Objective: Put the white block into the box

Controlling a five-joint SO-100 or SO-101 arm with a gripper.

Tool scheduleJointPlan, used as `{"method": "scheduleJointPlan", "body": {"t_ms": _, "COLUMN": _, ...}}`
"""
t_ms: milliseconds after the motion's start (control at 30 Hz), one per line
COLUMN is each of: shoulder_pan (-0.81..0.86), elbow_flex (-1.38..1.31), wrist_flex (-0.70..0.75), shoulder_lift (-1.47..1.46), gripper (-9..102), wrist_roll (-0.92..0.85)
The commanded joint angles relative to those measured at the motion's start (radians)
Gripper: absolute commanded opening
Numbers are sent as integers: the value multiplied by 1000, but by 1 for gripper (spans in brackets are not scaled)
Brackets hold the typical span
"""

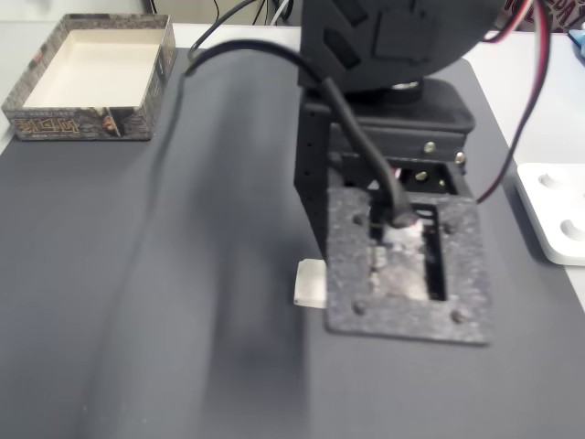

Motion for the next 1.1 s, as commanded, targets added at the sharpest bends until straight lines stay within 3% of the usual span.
{"method": "scheduleJointPlan", "body": {"t_ms": 0, "shoulder_pan": -25, "elbow_flex": -57, "wrist_flex": 9, "shoulder_lift": 21, "gripper": -2, "wrist_roll": 219}}
{"method": "scheduleJointPlan", "body": {"t_ms": 200, "shoulder_pan": -17, "elbow_flex": -35, "wrist_flex": 9, "shoulder_lift": 31, "gripper": -2, "wrist_roll": 379}}
{"method": "scheduleJointPlan", "body": {"t_ms": 533, "shoulder_pan": -9, "elbow_flex": -20, "wrist_flex": 9, "shoulder_lift": 60, "gripper": -2, "wrist_roll": 857}}
{"method": "scheduleJointPlan", "body": {"t_ms": 1067, "shoulder_pan": 3, "elbow_flex": -12, "wrist_flex": 18, "shoulder_lift": 74, "gripper": -2, "wrist_roll": 1324}}
